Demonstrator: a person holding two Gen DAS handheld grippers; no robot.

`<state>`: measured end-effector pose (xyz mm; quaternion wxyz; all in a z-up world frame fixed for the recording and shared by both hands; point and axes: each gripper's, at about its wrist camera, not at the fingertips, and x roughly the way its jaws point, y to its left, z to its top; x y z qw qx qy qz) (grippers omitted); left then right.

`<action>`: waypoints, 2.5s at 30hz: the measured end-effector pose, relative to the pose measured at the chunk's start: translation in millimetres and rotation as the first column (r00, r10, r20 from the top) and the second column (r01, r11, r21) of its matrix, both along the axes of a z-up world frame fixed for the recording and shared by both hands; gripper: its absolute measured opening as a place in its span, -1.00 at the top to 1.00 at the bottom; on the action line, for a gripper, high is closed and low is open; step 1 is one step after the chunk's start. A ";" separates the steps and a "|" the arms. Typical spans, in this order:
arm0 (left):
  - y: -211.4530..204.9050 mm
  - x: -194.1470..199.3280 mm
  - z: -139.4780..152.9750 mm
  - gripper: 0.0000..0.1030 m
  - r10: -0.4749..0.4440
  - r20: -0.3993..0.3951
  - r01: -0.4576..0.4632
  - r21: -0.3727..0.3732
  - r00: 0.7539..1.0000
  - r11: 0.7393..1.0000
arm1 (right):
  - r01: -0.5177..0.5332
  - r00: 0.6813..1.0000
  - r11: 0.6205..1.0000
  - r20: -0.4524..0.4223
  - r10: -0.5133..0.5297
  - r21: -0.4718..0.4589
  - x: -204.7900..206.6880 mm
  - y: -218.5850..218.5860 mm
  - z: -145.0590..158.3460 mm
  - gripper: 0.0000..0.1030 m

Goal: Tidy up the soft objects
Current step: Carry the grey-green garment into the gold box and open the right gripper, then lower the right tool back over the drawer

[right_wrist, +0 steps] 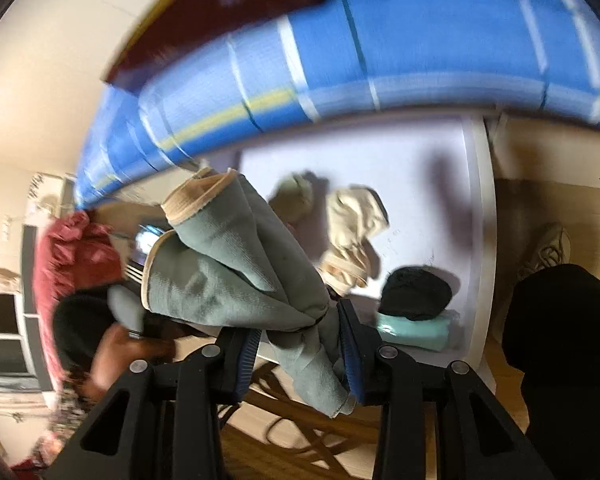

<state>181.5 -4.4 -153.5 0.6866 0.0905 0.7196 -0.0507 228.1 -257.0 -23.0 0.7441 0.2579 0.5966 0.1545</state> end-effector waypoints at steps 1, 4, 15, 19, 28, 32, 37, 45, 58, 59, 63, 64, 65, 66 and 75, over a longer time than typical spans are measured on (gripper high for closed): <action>-0.1 0.0 -0.2 -0.41 -0.001 0.000 0.001 0.002 1.000 1.000 | 0.004 1.000 1.000 0.019 -0.004 0.012 3.1 -2.4 9.5 0.26; -1.1 -1.1 -1.1 -0.41 -0.007 -0.003 0.007 0.004 1.000 1.000 | 0.032 0.995 0.998 0.094 -0.036 0.046 12.8 -14.0 52.7 0.26; -6.0 1.0 0.8 -0.41 0.009 -0.008 -0.009 -0.021 1.000 1.000 | 0.216 0.948 0.975 0.226 -0.224 0.058 114.0 -45.7 125.8 0.26; 1.6 3.7 6.7 -0.41 0.032 -0.011 -0.033 -0.043 0.999 0.999 | 0.284 0.929 0.959 0.247 -0.275 -0.003 155.7 -49.2 132.3 0.26; 9.8 6.6 12.3 -0.41 0.054 -0.005 -0.054 -0.064 0.999 0.996 | 0.390 0.890 0.919 0.283 -0.358 -0.065 219.1 -54.3 126.6 0.22; 9.0 8.1 12.6 -0.41 0.056 -0.005 -0.057 -0.068 0.998 0.996 | 0.387 0.891 0.915 0.299 -0.341 -0.110 231.5 -52.4 124.5 0.22; 5.4 8.0 12.0 -0.41 0.048 -0.001 -0.048 -0.061 0.999 0.997 | 0.357 0.899 0.923 0.323 -0.297 -0.145 218.6 -52.5 123.5 0.15; 1.2 4.6 8.7 -0.41 0.030 0.000 -0.030 -0.024 1.000 0.999 | 0.342 0.895 0.929 0.352 -0.276 -0.141 168.3 -62.0 121.0 -0.04; 3.3 -2.1 -5.2 -0.41 0.022 -0.014 -0.022 0.021 1.000 1.000 | 0.300 0.909 0.937 0.353 -0.223 -0.179 65.9 -67.1 83.7 -0.19; 3.5 -2.2 -6.0 -0.41 0.023 -0.016 -0.022 0.023 1.000 0.999 | 0.284 0.919 0.939 0.332 -0.211 -0.192 57.7 -65.3 74.2 -0.19; 5.5 -1.9 -9.3 -0.41 0.028 -0.024 -0.027 0.025 0.999 0.999 | 0.206 0.959 0.948 0.242 -0.146 -0.244 39.6 -52.6 40.2 -0.19; 5.8 -2.2 -9.8 -0.41 0.028 -0.024 -0.027 0.026 0.999 0.999 | 0.182 0.967 0.948 0.220 -0.125 -0.262 35.5 -48.2 29.8 -0.19; 6.2 -2.6 -10.3 -0.41 0.028 -0.023 -0.027 0.029 0.999 0.999 | 0.166 0.973 0.948 0.204 -0.112 -0.271 33.1 -45.2 22.6 -0.19; 7.2 -2.6 -11.2 -0.41 0.028 -0.023 -0.027 0.031 0.999 0.999 | 0.146 0.978 0.949 0.183 -0.097 -0.280 30.1 -41.3 12.7 -0.19; 25.4 -2.5 -14.7 -0.41 0.075 -0.026 -0.074 0.023 0.997 0.997 | -0.019 0.999 0.946 -0.037 0.008 -0.323 13.7 -9.1 -70.0 -0.31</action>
